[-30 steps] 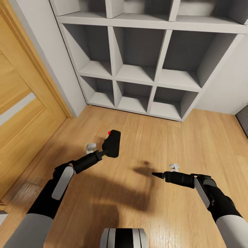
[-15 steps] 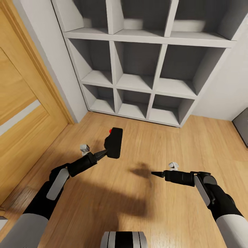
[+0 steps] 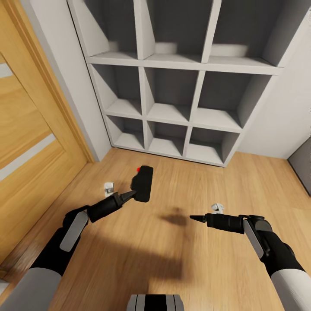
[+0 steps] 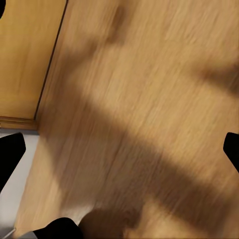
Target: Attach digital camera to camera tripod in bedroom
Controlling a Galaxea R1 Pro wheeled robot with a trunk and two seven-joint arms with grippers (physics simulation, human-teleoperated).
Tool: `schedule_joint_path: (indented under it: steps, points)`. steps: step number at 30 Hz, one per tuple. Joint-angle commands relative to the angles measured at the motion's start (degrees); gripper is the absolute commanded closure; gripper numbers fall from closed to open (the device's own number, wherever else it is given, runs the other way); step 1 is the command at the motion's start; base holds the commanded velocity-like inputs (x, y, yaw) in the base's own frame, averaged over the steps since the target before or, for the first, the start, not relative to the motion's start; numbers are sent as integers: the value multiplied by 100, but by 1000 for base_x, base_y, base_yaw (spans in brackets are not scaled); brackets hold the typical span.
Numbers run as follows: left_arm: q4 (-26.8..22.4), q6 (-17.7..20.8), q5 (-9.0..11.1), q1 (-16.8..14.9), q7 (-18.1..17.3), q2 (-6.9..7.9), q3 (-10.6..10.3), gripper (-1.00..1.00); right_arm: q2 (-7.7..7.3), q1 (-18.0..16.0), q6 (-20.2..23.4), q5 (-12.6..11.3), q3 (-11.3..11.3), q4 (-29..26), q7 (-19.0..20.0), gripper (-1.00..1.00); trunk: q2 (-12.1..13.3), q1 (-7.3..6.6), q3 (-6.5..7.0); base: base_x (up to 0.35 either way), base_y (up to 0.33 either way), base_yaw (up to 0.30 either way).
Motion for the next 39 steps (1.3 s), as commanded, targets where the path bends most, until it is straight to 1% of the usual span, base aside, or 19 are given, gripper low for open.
schedule_joint_path:
  steps: [1,2,3,5,9,12,14,16,21,24,28,39]
  points:
    - [-30,44,47,-3,443,-6,0,100,0,-2,27,-7,-6,-1,11,-100,0,-3,19,0,0,0]
    - [-43,46,47,-3,660,-10,3,100,-1,-2,27,-5,-6,-1,11,-100,1,-6,41,0,0,0]
    - [-71,48,53,-3,1049,-19,7,100,-2,-2,30,-3,-6,-1,8,-100,3,-9,63,0,0,0]
    - [-106,47,64,-3,1555,-66,16,100,-3,-2,74,1,-6,-1,4,-100,5,-14,108,0,0,0]
    - [-97,51,83,-3,1560,-88,28,100,9,-2,279,-5,-6,-2,-3,-100,11,-24,196,0,0,0]
    - [-13,36,159,-3,1583,-98,44,100,-9,-2,338,1,-6,-34,-6,-100,15,-32,263,0,0,0]
    - [-3,35,161,-3,1590,-97,51,100,-5,-2,344,1,-2,-35,-6,-100,17,-37,307,0,0,0]
    - [102,32,163,-3,1599,-97,71,100,24,-2,351,-1,-1,-36,-6,-100,20,-42,351,0,0,0]
    - [375,8,177,-3,1581,-100,83,100,20,-2,356,-12,-6,-42,7,-100,27,-55,462,0,0,0]
    - [416,3,247,-3,1578,-96,84,100,21,-2,365,-15,-14,-44,10,-100,31,-63,528,0,0,0]
    - [443,-6,429,-3,1603,-91,84,100,15,-2,369,-21,-26,-44,11,-100,36,-73,617,0,0,0]
    - [448,-10,491,-3,1607,-87,85,100,33,-2,370,-25,-25,-48,20,-100,51,-101,861,0,0,0]
